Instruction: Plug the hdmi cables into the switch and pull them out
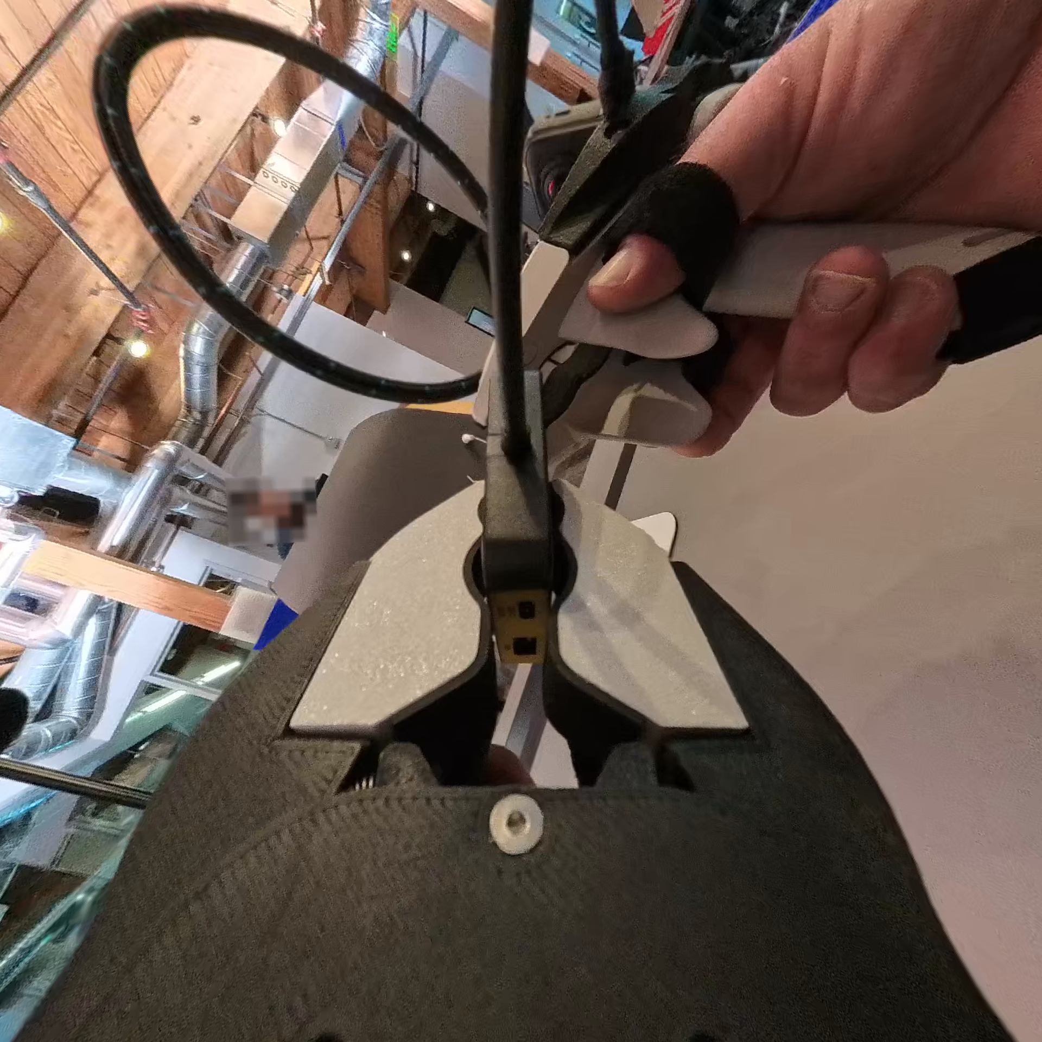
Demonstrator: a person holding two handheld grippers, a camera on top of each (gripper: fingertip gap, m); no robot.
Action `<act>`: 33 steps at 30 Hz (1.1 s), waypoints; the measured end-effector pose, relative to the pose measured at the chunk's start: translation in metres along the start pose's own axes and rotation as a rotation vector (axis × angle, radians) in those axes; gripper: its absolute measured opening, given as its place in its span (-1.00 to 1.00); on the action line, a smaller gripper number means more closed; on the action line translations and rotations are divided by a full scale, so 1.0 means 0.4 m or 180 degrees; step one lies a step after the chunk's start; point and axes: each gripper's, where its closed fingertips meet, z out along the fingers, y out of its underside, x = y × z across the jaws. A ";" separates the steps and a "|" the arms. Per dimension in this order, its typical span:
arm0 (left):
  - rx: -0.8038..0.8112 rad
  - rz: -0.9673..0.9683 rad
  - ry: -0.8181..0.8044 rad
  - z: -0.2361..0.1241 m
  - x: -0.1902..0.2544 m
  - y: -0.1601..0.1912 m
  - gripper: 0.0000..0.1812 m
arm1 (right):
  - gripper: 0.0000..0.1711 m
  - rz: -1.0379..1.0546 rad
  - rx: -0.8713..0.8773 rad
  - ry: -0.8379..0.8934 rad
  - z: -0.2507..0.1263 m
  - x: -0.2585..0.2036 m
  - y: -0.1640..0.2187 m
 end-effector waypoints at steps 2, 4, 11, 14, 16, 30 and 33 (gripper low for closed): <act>-0.0014 -0.0088 0.0029 -0.002 -0.001 0.001 -0.85 | -0.77 -0.0031 -0.0008 0.0062 0.002 0.003 0.000; -0.0019 -0.0129 0.0042 -0.004 -0.007 0.006 -0.85 | -0.66 -0.0085 -0.0082 0.0134 -0.002 0.007 0.003; -0.0048 -0.0409 0.0187 -0.017 -0.046 0.029 -0.85 | -0.67 -0.0859 -0.0773 0.0641 -0.070 0.027 0.051; -0.0102 -0.0498 0.0428 -0.020 -0.038 0.038 -0.85 | -0.72 -0.2022 -0.1039 0.1105 -0.095 0.024 0.047; -0.0078 -0.0550 0.0511 -0.024 -0.039 0.035 -0.85 | -0.74 -0.2881 -0.1186 0.1340 -0.097 0.010 0.034; 0.0141 -0.0724 0.1012 -0.049 -0.015 -0.020 -0.85 | -0.68 -0.5861 -0.2100 0.1635 -0.031 -0.015 0.020; 0.0115 -0.0660 0.1072 -0.052 -0.008 -0.019 -0.85 | -0.70 -0.6035 -0.2267 0.1639 -0.027 -0.010 0.028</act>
